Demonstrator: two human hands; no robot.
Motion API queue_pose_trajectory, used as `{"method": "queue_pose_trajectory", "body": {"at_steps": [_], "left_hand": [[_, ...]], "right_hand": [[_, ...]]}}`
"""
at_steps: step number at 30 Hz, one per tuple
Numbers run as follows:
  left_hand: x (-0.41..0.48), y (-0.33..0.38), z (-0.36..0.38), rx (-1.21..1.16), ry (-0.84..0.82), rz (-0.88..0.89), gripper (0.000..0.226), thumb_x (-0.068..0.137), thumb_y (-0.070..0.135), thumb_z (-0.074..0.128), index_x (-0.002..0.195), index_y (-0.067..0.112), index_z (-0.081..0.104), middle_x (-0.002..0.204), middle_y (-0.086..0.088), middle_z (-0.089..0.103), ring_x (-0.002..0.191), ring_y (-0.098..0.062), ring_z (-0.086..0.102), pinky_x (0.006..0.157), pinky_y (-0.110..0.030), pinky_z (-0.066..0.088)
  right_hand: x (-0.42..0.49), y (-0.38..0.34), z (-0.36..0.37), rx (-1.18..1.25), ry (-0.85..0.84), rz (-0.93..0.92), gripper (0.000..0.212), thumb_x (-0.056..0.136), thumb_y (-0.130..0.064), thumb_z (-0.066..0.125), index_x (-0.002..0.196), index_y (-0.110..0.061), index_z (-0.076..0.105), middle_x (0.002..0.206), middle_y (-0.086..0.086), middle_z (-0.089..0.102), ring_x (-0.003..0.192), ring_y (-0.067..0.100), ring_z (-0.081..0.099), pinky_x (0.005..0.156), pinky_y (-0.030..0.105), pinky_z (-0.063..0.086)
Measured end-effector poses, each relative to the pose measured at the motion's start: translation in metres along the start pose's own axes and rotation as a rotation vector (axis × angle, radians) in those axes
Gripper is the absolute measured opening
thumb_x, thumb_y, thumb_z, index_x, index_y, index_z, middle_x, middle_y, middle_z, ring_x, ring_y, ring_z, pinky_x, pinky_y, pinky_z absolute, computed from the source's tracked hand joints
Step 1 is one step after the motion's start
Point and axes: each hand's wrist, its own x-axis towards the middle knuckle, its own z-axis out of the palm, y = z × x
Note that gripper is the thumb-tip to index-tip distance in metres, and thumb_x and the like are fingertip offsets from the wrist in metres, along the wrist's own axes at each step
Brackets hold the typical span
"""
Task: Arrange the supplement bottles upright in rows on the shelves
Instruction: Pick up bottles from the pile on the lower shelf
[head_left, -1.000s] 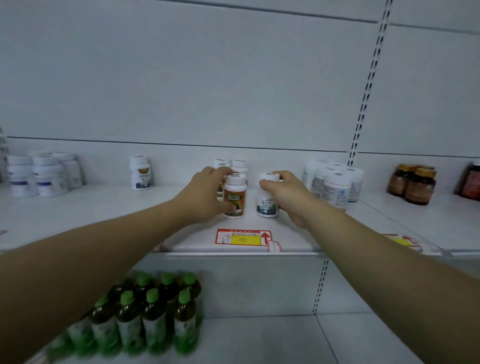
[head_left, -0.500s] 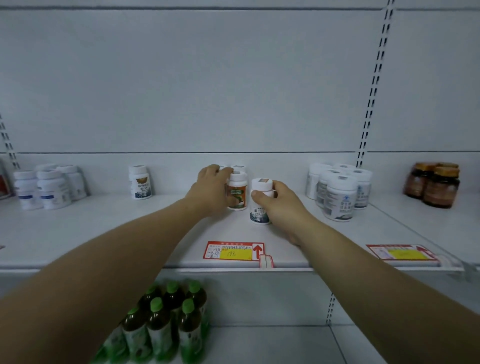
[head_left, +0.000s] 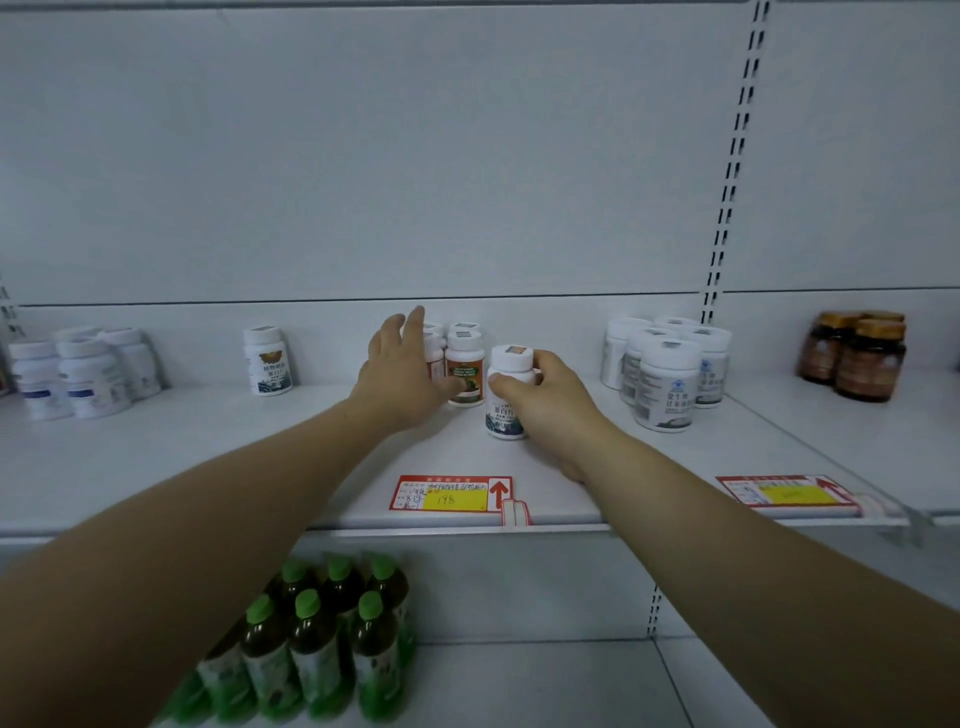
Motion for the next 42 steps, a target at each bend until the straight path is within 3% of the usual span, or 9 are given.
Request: {"method": "queue_pose_trajectory", "body": {"at_steps": [4,7,11,14,20,26,31,37,42], "left_hand": [[-0.030,-0.020,-0.029,0.004,-0.141,-0.100,0.087,0.082,0.052,0.062,0.148,0.021,0.016,0.156,-0.006,0.015,0.138,-0.029,0.028,0.108,-0.043,0.028],[-0.051,-0.049,-0.062,0.093,-0.299,-0.180,0.074,0.084,0.059,0.053,0.145,0.024,0.029,0.154,-0.003,0.025,0.135,-0.025,0.034,0.108,-0.039,0.028],[-0.064,-0.098,-0.105,0.189,-0.410,-0.263,0.067,0.085,0.064,0.045,0.140,0.025,0.040,0.150,-0.003,0.035,0.133,-0.023,0.036,0.108,-0.035,0.025],[-0.066,-0.139,-0.127,0.272,-0.450,-0.302,0.068,0.087,0.064,0.042,0.141,0.022,0.040,0.150,-0.004,0.035,0.135,-0.023,0.034,0.109,-0.033,0.024],[-0.059,-0.197,-0.126,0.399,-0.538,-0.263,0.077,0.085,0.074,0.025,0.148,0.030,0.021,0.158,-0.002,0.014,0.143,-0.026,0.014,0.113,-0.056,0.009],[-0.055,-0.207,-0.114,0.407,-0.527,-0.209,0.073,0.084,0.072,0.018,0.147,0.034,0.020,0.158,0.001,0.012,0.144,-0.029,0.009,0.107,-0.067,0.005],[-0.056,-0.209,-0.112,0.409,-0.498,-0.192,0.071,0.084,0.070,0.019,0.144,0.033,0.025,0.156,0.000,0.017,0.143,-0.029,0.011,0.106,-0.067,0.007],[-0.056,-0.209,-0.113,0.392,-0.488,-0.197,0.070,0.084,0.070,0.019,0.143,0.033,0.027,0.155,0.000,0.018,0.143,-0.028,0.011,0.106,-0.067,0.007],[-0.055,-0.209,-0.112,0.395,-0.495,-0.198,0.070,0.084,0.070,0.019,0.144,0.035,0.023,0.157,0.002,0.014,0.144,-0.026,0.008,0.107,-0.066,0.006]], "right_hand": [[0.000,-0.011,0.007,-0.002,-0.001,-0.022,0.033,0.084,-0.025,0.067,0.109,-0.030,0.046,0.103,-0.006,0.055,0.091,0.012,0.058,0.070,0.026,0.046],[0.000,-0.032,0.022,-0.042,-0.089,-0.053,0.032,0.085,-0.024,0.067,0.111,-0.028,0.048,0.103,-0.007,0.055,0.083,0.006,0.057,0.059,0.020,0.043],[0.000,-0.057,0.062,-0.087,-0.175,-0.077,0.029,0.080,-0.026,0.070,0.103,-0.028,0.052,0.094,-0.010,0.058,0.079,0.006,0.059,0.054,0.023,0.042],[0.004,-0.066,0.106,-0.126,-0.234,-0.067,0.033,0.080,-0.027,0.070,0.109,-0.022,0.056,0.099,-0.005,0.061,0.081,0.010,0.059,0.056,0.024,0.040],[0.022,-0.065,0.194,-0.256,-0.273,0.055,0.040,0.084,-0.020,0.067,0.119,-0.012,0.049,0.114,0.006,0.056,0.093,0.019,0.056,0.065,0.026,0.045],[0.046,-0.058,0.237,-0.383,-0.176,0.030,0.046,0.086,-0.020,0.065,0.127,-0.010,0.047,0.122,0.009,0.056,0.105,0.024,0.055,0.080,0.033,0.047],[0.065,-0.052,0.244,-0.457,-0.095,-0.002,0.063,0.087,-0.021,0.064,0.140,-0.017,0.031,0.129,0.010,0.048,0.112,0.029,0.051,0.095,0.045,0.047],[0.086,-0.043,0.245,-0.576,-0.085,-0.066,0.065,0.085,-0.017,0.064,0.142,-0.018,0.031,0.133,0.011,0.049,0.115,0.029,0.050,0.089,0.029,0.041],[0.098,-0.037,0.246,-0.635,-0.089,-0.090,0.072,0.084,-0.017,0.064,0.144,-0.017,0.025,0.133,0.011,0.049,0.115,0.030,0.050,0.083,0.026,0.037]]}}
